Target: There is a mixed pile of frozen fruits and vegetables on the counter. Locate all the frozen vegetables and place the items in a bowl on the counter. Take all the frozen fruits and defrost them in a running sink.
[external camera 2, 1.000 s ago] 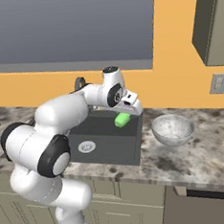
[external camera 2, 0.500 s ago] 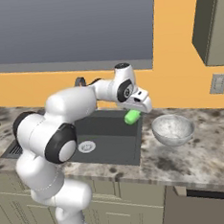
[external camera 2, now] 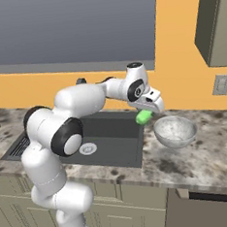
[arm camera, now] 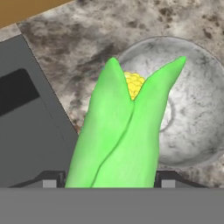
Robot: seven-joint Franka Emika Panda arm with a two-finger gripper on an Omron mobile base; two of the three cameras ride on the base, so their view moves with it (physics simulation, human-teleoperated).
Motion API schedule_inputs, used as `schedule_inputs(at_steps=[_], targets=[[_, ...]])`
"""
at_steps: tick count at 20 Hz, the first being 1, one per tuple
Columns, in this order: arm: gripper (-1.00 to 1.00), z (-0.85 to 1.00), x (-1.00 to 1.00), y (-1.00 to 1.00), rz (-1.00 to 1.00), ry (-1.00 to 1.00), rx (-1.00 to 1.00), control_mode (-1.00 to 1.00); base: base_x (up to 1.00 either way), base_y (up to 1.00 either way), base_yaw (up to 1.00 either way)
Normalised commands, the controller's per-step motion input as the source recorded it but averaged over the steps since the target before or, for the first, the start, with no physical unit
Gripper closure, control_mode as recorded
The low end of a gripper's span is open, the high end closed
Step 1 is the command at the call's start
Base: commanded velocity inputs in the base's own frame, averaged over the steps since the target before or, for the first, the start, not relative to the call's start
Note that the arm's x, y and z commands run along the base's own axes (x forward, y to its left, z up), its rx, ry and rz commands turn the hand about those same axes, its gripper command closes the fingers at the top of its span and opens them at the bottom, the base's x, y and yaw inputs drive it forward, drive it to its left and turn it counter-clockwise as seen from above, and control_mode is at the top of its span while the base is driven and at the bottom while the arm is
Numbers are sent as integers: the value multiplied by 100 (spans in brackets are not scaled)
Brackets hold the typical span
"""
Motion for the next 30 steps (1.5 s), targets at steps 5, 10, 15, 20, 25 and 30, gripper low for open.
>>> schedule_inputs(at_steps=[5,10,15,20,25,30], targets=[[100,0,11,-34,-5,0,0,-100,0,0,0],[100,0,11,-35,-5,0,0,-100,0,0,0],[100,-1,9,-30,-4,0,0,-100,0,0,0],[100,-5,10,-26,-3,0,0,-100,0,0,0],[100,-12,5,-22,-1,0,0,-100,0,0,0],[100,-16,5,-22,0,0,0,-100,0,0,0]])
